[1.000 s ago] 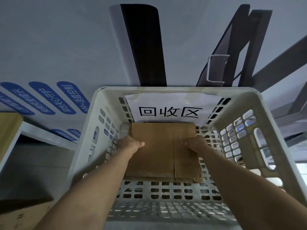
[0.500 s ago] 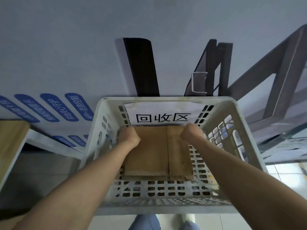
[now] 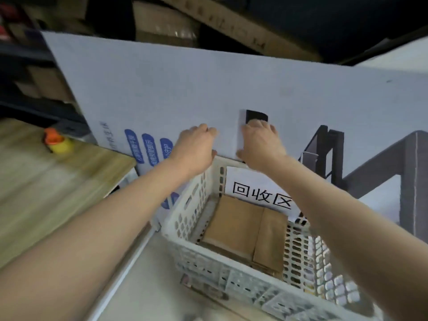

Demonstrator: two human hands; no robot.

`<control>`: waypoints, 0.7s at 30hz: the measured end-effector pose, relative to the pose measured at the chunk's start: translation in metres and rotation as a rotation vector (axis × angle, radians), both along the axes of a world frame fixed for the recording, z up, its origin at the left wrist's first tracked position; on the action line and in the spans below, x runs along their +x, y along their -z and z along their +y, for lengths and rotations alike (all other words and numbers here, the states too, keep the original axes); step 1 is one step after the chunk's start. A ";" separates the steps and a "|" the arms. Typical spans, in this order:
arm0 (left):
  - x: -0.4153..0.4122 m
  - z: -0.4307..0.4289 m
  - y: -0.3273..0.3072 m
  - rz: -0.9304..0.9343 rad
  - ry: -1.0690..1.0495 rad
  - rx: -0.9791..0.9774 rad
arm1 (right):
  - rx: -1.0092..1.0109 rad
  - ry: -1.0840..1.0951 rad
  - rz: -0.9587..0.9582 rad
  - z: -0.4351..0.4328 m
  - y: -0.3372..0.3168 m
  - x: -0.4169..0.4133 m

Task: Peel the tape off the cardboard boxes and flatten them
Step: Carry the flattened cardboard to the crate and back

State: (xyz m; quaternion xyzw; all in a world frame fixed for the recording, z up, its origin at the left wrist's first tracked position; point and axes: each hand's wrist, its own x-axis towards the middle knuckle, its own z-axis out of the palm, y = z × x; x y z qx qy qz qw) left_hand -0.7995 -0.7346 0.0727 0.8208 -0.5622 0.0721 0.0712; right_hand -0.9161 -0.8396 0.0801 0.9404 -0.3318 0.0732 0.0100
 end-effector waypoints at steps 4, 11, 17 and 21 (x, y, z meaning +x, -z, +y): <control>0.006 0.076 -0.054 -0.150 -0.139 -0.066 | -0.096 -0.212 -0.077 0.064 -0.054 0.020; 0.031 0.217 -0.100 -0.280 -0.344 -0.157 | -0.240 -0.409 -0.222 0.181 -0.108 0.069; 0.076 0.379 -0.106 -0.351 -0.528 -0.162 | -0.277 -0.516 -0.248 0.330 -0.115 0.144; 0.113 0.504 -0.102 -0.372 -0.640 -0.117 | -0.281 -0.594 -0.244 0.452 -0.111 0.199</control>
